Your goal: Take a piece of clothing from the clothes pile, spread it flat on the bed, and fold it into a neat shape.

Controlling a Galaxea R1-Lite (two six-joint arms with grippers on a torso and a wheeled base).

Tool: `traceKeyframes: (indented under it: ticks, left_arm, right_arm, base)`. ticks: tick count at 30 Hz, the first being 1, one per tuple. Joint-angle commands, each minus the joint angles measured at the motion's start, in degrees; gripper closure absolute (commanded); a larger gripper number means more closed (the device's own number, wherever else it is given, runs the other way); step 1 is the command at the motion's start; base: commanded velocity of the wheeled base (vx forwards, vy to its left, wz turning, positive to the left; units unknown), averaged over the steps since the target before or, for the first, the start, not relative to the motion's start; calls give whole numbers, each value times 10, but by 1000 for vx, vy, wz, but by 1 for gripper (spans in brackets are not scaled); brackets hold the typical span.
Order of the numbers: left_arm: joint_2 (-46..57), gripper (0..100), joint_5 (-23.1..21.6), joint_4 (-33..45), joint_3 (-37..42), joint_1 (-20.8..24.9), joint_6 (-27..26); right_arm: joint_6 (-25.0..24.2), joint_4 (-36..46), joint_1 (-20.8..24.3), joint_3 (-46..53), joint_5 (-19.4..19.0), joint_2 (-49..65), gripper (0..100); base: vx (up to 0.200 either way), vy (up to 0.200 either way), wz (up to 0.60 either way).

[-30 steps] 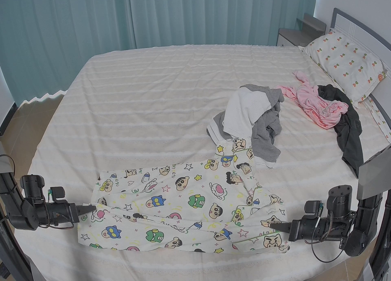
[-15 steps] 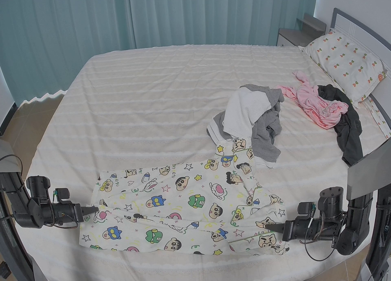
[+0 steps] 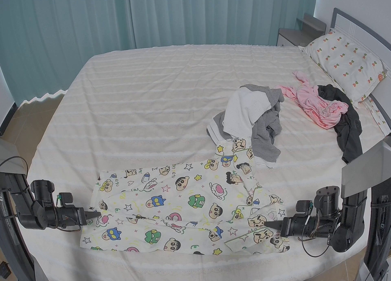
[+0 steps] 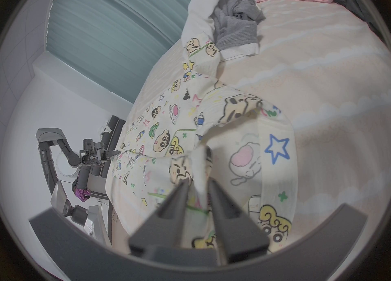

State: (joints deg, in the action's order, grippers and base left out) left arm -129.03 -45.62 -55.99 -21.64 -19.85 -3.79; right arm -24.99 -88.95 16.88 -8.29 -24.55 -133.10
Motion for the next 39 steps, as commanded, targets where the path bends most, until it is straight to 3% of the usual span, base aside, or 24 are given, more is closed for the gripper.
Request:
traceKeyframes:
  ticks: [1, 8, 12, 13, 19, 22, 26, 32, 39]
  left_arm:
    - [-3, 0, 0, 0, 0, 0, 0]
    - [38, 0, 0, -1, 7, -19, -1]
    - [102, 0, 0, 1, -2, -50, 29]
    - [116, 0, 5, 4, -28, -49, 63]
    - [111, 0, 79, 33, -138, 6, 156]
    - [98, 0, 85, 80, -181, 31, 160]
    - [90, 0, 88, 205, -275, 75, 185]
    - [44, 0, 136, 246, -323, 94, 175]
    - [26, 0, 140, 258, -324, 95, 150]
  right_arm:
    - [-1, -9, -1, -1, -1, -9, 0]
    - [0, -9, -1, 2, 57, 17, 0]
    - [0, -9, -1, 23, 62, 71, 0]
    - [-1, -9, -1, 23, 64, 93, 0]
    - [-5, -9, -6, 25, 66, 140, 0]
    - [-8, -9, -4, 33, 71, 162, 0]
    - [-27, -9, 22, 64, 108, 209, 0]
    - [-49, -9, 42, 83, 159, 220, 0]
    - [-50, -9, 61, 83, 170, 216, 0]
  base:
    - [0, 0, 0]
    - [0, 0, 0]
    - [0, 0, 0]
    - [0, 0, 0]
    - [0, 0, 0]
    - [0, 0, 0]
    - [0, 0, 0]
    - [0, 0, 0]
    - [0, 0, 0]
